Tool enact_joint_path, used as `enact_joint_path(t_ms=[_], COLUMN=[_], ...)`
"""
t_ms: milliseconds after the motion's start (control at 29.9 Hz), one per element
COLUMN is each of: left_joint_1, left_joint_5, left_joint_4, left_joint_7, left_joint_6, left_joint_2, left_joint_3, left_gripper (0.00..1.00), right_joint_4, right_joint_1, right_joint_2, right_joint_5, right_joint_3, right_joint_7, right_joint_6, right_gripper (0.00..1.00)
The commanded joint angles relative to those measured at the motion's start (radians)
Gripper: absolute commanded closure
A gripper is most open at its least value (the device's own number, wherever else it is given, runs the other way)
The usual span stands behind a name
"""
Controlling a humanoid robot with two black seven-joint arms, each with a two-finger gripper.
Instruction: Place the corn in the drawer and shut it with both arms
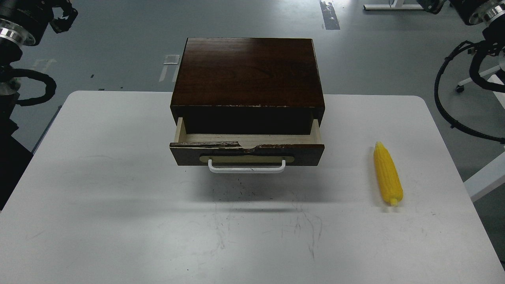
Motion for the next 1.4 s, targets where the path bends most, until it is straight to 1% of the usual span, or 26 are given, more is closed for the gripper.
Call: enact_joint_path(t_ms=[0,100,334,501,568,601,668,735,768,835,1002,1136,1203,1269,1336,1370], left_joint_1=[0.015,0.023,0.024,0.027,0.029,0.030,0.053,0.082,0.092,0.098,0.152,0.208,0.219,0.227,0.231,0.231], left_joint_5=[0.002,0.002,0.000,-0.001,-0.005,-0.005,-0.005,-0.005,-0.003,-0.003,-0.005,-0.041,-0.044,-0.046,-0.047,-0.047], left_joint_4=[-0.001,-0.002,0.016,0.032,0.032,0.032,0.027,0.021,0.021,0.021,0.021,0.021,0.021,0.021,0.021,0.021], left_joint_7=[-0.005,-0.011,-0.014,-0.014,-0.016,-0.016,-0.016,-0.013,-0.011,-0.010,-0.013,-0.011,-0.011,-0.013,-0.014,-0.016], left_joint_6=[0.000,0.000,0.000,0.000,0.000,0.000,0.000,0.000,0.000,0.000,0.000,0.000,0.000,0.000,0.000,0.000], left_joint_2=[-0.014,-0.017,-0.038,-0.055,-0.078,-0.083,-0.090,-0.090,-0.090,-0.089,-0.081,-0.081,-0.084,-0.087,-0.087,-0.087], left_joint_3=[0.000,0.000,0.000,-0.005,-0.014,-0.023,-0.077,-0.126,-0.155,-0.172,-0.181,-0.226,-0.233,-0.233,-0.233,-0.233], left_gripper=[0.02,0.02,0.02,0.02,0.02,0.02,0.02,0.02,0.02,0.02,0.02,0.02,0.02,0.02,0.02,0.02], right_joint_4=[0.000,-0.001,-0.081,-0.083,-0.083,-0.083,-0.083,-0.083,-0.083,-0.083,-0.074,-0.064,-0.063,-0.057,-0.022,-0.003], right_joint_1=[0.000,-0.002,-0.018,-0.037,-0.055,-0.063,-0.113,-0.159,-0.181,-0.198,-0.232,-0.224,-0.216,-0.203,-0.160,-0.149], right_joint_2=[-0.002,-0.006,-0.002,-0.002,0.000,0.000,0.011,0.032,0.037,0.038,0.018,-0.043,-0.048,-0.064,-0.106,-0.114], right_joint_5=[0.000,0.000,0.000,0.000,0.009,0.012,0.035,0.054,0.054,0.054,0.035,0.023,-0.001,-0.089,-0.301,-0.358], right_joint_3=[0.001,0.001,-0.003,0.002,0.004,0.010,0.060,0.101,0.123,0.135,0.119,0.114,0.112,0.112,0.081,0.064], right_joint_7=[-0.001,-0.006,-0.003,0.003,0.006,0.009,0.025,0.026,0.026,0.026,0.028,0.031,0.031,0.028,0.025,0.025], right_joint_6=[0.003,0.003,0.005,0.008,0.026,0.040,0.099,0.118,0.120,0.120,0.127,0.126,0.124,0.118,0.115,0.112], right_gripper=[0.00,0.00,0.00,0.00,0.00,0.00,0.00,0.00,0.00,0.00,0.00,0.00,0.00,0.00,0.00,0.00])
